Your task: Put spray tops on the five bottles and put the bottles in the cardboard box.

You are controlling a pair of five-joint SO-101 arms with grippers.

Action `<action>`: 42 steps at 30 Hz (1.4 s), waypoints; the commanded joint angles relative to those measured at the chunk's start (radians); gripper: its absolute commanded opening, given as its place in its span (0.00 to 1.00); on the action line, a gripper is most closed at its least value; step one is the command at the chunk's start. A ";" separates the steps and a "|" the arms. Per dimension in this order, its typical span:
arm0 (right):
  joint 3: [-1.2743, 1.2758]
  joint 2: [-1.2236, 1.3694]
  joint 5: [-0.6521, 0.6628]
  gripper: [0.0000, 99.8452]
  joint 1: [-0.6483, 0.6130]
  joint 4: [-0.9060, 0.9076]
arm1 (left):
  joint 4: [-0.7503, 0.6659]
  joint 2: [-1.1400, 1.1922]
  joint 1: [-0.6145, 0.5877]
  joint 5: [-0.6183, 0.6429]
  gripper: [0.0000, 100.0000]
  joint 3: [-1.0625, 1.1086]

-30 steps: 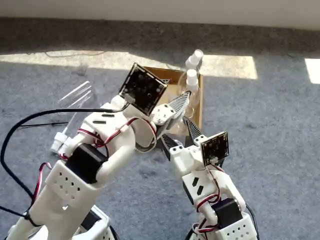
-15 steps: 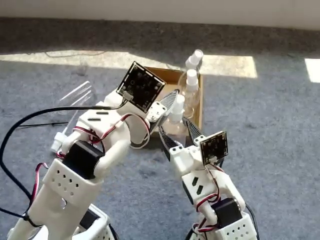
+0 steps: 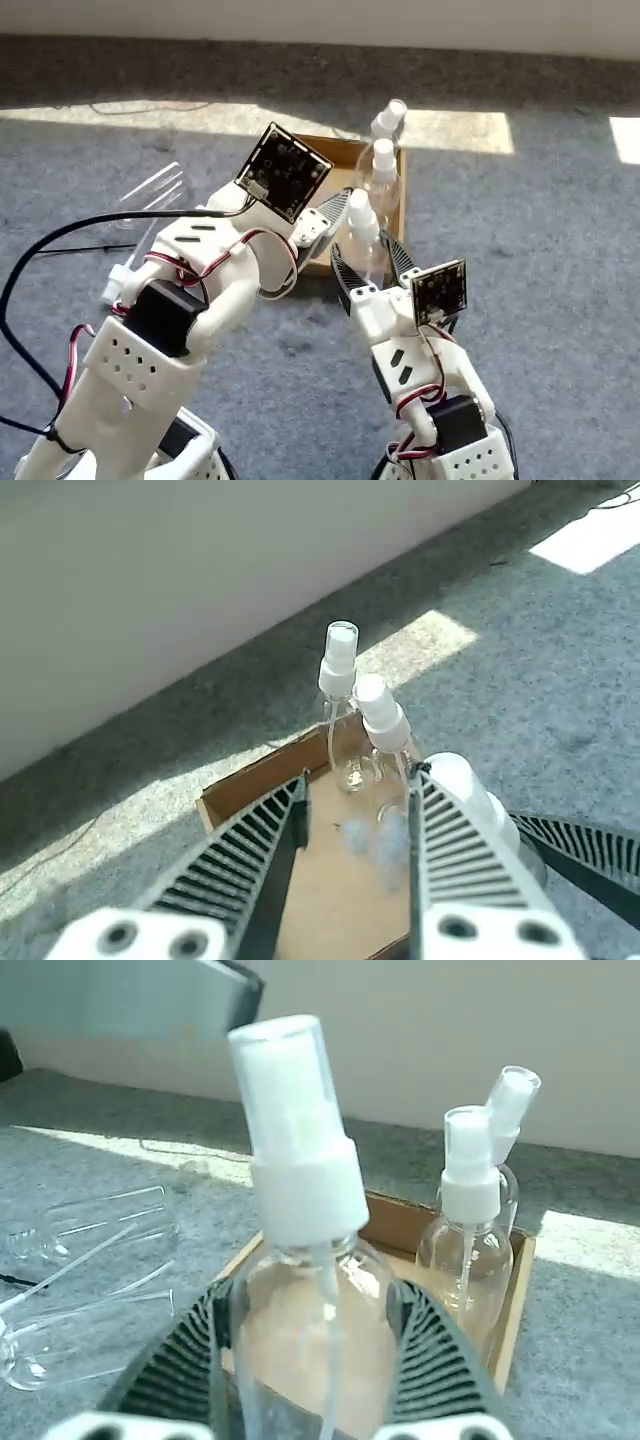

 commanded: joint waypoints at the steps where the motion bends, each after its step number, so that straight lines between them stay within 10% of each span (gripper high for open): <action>1: -0.071 -0.008 -0.005 0.00 0.015 -0.024 | 0.006 -0.054 -0.004 -0.011 0.16 -0.110; 11: -0.120 0.005 -0.003 0.00 0.087 -0.120 | 0.043 -0.232 -0.211 -0.094 0.16 -0.001; 24: -0.285 0.444 0.005 0.00 0.120 -0.392 | 0.035 -0.737 -0.317 -0.095 0.16 0.656; 29: -0.239 0.601 0.284 0.00 0.113 -0.558 | 0.034 -0.869 -0.406 -0.095 0.16 0.773; 42: 0.012 0.595 0.012 0.00 0.120 -0.835 | -0.009 -0.892 -0.409 -0.092 0.16 0.851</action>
